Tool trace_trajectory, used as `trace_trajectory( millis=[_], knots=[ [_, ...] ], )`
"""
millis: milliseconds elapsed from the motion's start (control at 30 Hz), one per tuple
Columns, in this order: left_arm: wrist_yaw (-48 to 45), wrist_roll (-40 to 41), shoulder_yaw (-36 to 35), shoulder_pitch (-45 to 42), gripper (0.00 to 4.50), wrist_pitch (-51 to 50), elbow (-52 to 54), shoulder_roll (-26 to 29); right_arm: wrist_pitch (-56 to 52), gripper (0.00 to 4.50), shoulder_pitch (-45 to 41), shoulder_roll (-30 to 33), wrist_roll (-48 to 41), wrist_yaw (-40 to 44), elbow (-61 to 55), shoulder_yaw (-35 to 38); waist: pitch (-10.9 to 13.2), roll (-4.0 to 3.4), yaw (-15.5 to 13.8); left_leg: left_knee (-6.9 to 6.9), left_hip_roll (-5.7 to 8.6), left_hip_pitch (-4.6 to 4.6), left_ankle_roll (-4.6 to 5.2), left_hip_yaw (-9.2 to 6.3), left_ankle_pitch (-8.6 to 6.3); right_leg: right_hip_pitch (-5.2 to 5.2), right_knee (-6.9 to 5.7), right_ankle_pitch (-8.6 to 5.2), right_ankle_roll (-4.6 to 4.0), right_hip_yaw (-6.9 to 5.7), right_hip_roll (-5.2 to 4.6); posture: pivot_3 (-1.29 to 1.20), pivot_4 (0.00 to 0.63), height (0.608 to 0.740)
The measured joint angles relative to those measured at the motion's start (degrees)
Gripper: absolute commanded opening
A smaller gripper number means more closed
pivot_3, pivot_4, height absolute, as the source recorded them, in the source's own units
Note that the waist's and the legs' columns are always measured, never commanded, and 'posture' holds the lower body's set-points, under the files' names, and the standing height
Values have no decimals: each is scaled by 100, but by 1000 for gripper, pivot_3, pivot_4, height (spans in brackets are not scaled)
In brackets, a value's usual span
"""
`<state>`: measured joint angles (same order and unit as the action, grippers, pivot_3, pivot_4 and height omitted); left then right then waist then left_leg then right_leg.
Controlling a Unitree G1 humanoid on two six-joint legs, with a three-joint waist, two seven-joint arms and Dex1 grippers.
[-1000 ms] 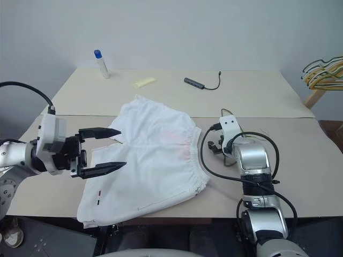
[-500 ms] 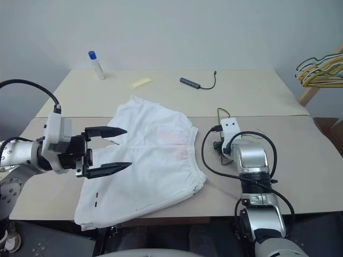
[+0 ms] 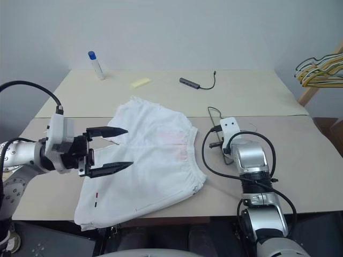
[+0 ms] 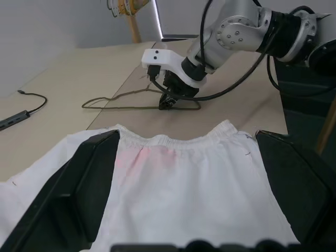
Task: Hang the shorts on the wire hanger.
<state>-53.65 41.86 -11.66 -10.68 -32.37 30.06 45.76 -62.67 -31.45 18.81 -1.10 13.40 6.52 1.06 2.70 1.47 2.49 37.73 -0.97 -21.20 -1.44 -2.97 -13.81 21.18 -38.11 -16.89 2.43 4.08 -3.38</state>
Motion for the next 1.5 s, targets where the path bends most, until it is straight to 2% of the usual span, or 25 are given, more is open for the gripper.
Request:
trace_trajectory(
  millis=[100, 267, 333, 400, 467, 600, 867, 1000, 1100, 1267, 1333, 1367, 1467, 1500],
  knots=[
    [778, 316, 46, -430, 4500, -580, -296, -528, 534, 52, 175, 58, -83, 195, -676, -79, 5, -9, -2, 1, 2, -15, 0, -4, 0, 10, 3, 1, 6, 0, -2, 9, 0, 740],
    [2447, 1451, 66, -947, 4500, -1718, -628, -1882, 1606, 52, 477, 390, -258, 937, -2095, -426, 3, -5, 3, 6, 4, -23, 0, -9, -2, 11, 8, 4, 15, -1, -8, -1, 0, 740],
    [3052, 1861, 24, -1065, 4500, -1913, -757, -2322, 1849, 52, 579, 438, -271, 1078, -2363, -551, 3, -4, 11, 6, 5, -20, 0, -10, -1, 8, 4, 5, 14, 0, -8, -3, 0, 740],
    [4188, 2565, -283, -1401, 4500, -1905, -1132, -3113, 2154, 52, 711, 540, -257, 1247, -2628, -730, 1, 0, -25, 10, 4, -19, -1, -16, -1, 6, 5, 7, 16, -4, -9, -3, 0, 740],
    [5053, 2955, -466, -1650, 4500, -1866, -1354, -3512, 2412, 52, 765, 543, -255, 1383, -2917, -951, 0, 2, -18, 10, 7, -19, -1, -17, -2, 7, 6, 7, 16, 0, -8, -3, 0, 740],
    [5915, 3151, -508, -1794, 4500, -1768, -1527, -3791, 2714, 52, 811, 531, -217, 1417, -3209, -1128, 0, 2, -6, 9, 13, -21, -5, -16, -4, 8, 10, 9, 13, 4, -8, -6, 0, 740],
    [6222, 3218, -412, -1798, 4500, -1598, -1544, -3941, 3282, 52, 988, 639, -119, 1606, -3371, -1325, 0, 2, -49, 10, 17, -18, -8, -17, -2, 5, 13, 10, 12, 2, -7, -11, 0, 740],
    [6353, 3032, -292, -1834, 3684, -1544, -1573, -3927, 3510, 0, 1037, 747, 207, 1577, -3338, -1508, 0, 2, -61, 10, 17, -18, -8, -16, -2, 4, 13, 10, 11, 2, -6, -11, 0, 740],
    [6392, 3006, -249, -1866, 2622, -1542, -1634, -3924, 3826, 0, 1104, 832, 503, 1529, -3265, -1638, 0, 2, -69, 9, 17, -18, -9, -16, -2, 5, 14, 9, 11, 2, -6, -13, 0, 740],
    [6421, 3021, -253, -1902, 1105, -1533, -1739, -3930, 4008, 0, 1174, 807, 681, 1521, -3178, -1657, 0, 3, -79, 9, 17, -18, -9, -16, -2, 4, 15, 10, 11, 3, -6, -16, 0, 740],
    [6421, 3025, -252, -1910, 284, -1531, -1746, -3940, 4134, 0, 1196, 806, 778, 1520, -3146, -1678, 0, 3, -84, 9, 17, -18, -9, -16, -2, 4, 16, 10, 12, 2, -6, -16, 0, 740],
    [6420, 3035, -251, -1915, 46, -1531, -1748, -3949, 4156, 0, 1196, 805, 804, 1520, -3128, -1685, 0, 3, -86, 9, 17, -18, -9, -16, -2, 4, 16, 10, 11, 3, -6, -16, 0, 740],
    [6420, 3075, -242, -1940, 17, -1527, -1751, -3978, 4257, 0, 1213, 779, 913, 1502, -3065, -1700, 0, 3, -95, 9, 17, -18, -9, -15, -2, 4, 16, 10, 11, 3, -6, -17, 0, 740],
    [6422, 3067, -243, -1940, 1, -1510, -1751, -3978, 4318, 262, 1214, 780, 966, 1497, -3057, -1701, 0, 3, -96, 9, 17, -18, -9, -16, -2, 4, 16, 10, 11, 2, -5, -18, 0, 740]
  ],
)
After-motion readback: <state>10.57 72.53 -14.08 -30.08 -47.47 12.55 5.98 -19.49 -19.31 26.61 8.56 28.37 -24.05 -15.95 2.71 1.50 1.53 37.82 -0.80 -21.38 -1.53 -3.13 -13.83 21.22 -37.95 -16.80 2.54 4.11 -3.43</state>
